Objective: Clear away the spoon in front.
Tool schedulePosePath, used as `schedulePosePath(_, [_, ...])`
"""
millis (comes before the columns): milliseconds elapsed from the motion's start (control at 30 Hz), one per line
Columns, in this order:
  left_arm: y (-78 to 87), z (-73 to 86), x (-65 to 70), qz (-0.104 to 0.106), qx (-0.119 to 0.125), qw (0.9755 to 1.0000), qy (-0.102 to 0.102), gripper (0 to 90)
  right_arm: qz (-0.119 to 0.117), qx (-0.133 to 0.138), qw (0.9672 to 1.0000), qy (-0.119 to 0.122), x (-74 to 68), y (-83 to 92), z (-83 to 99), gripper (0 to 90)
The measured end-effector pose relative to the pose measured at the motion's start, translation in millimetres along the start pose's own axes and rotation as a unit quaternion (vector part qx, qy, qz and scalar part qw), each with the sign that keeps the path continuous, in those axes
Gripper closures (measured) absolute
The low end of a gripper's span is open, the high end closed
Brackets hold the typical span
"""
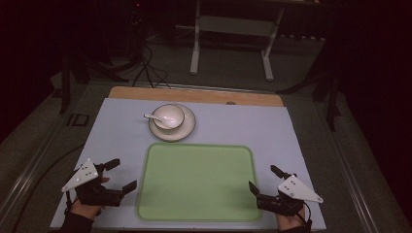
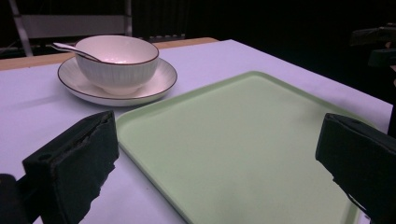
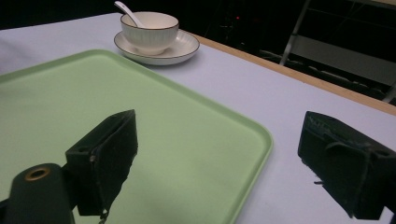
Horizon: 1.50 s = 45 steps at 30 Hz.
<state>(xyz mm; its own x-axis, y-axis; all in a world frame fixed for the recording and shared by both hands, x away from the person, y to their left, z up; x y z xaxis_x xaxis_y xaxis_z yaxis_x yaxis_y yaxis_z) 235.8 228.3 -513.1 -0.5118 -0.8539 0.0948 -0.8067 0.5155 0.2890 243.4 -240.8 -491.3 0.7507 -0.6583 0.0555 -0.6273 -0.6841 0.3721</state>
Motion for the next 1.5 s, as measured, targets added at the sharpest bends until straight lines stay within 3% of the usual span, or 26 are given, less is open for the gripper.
schedulePosePath(167, [0.4,0.0,1.3,0.001,-0.002,1.0,-0.006,0.0,0.001,-0.001,1.0,0.001,-0.6,0.2,-0.1,11.9])
schedulePosePath(300, [0.3,0.1,3.0,0.017,-0.018,0.9997,-0.002,0.0,-0.003,0.001,1.0,-0.003,-1.2,0.4,-0.1,11.9])
schedulePosePath(367, [1.6,-0.9,4.7,0.036,-0.023,0.9991,0.001,0.0,-0.004,0.004,1.0,-0.004,-0.5,1.2,-0.1,11.9])
schedulePosePath(600, [1.7,-6.2,11.9,0.046,-0.033,0.9984,-0.006,0.0,-0.002,0.008,0.9999,-0.008,0.3,2.3,0.0,11.9])
schedulePosePath(767, [-0.9,-12.5,25.0,0.048,-0.045,0.9971,-0.037,0.0,-0.002,0.008,1.0,-0.003,-2.0,3.0,-0.9,11.9])
schedulePosePath(967, [-3.9,-22.8,33.4,0.067,-0.058,0.9947,-0.053,0.0,-0.009,0.012,0.9999,0.001,-5.0,2.0,-2.2,11.9])
schedulePosePath(1233, [-8.5,-52.0,40.6,0.068,-0.048,0.993,-0.083,0.2,-0.016,0.019,0.9997,0.005,-7.7,2.0,-3.8,11.9])
schedulePosePath(1367, [-10.0,-57.8,40.1,0.067,-0.049,0.993,-0.083,0.2,-0.018,0.019,0.9997,0.004,-7.6,2.1,-3.7,11.9])
schedulePosePath(1500, [-18.6,-78.5,31.7,0.041,-0.041,0.9948,-0.084,0.9,-0.017,0.018,0.9997,0.005,-7.9,2.2,-3.8,11.9])
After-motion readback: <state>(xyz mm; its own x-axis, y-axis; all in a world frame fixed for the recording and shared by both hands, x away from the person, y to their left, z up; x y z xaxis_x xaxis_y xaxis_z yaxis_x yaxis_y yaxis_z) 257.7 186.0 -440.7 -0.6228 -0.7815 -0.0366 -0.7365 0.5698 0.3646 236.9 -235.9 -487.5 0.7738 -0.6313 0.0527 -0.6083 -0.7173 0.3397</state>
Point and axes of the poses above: each handheld gripper's, and its own axes: y roughly backward along the jaws, z roughly out of its underside, x roughly to its right, the point moved 4 cm from there along -y, roughly forward along the jaws, and after that the axes turned 13 degrees about -z, right-handed, at the moved point
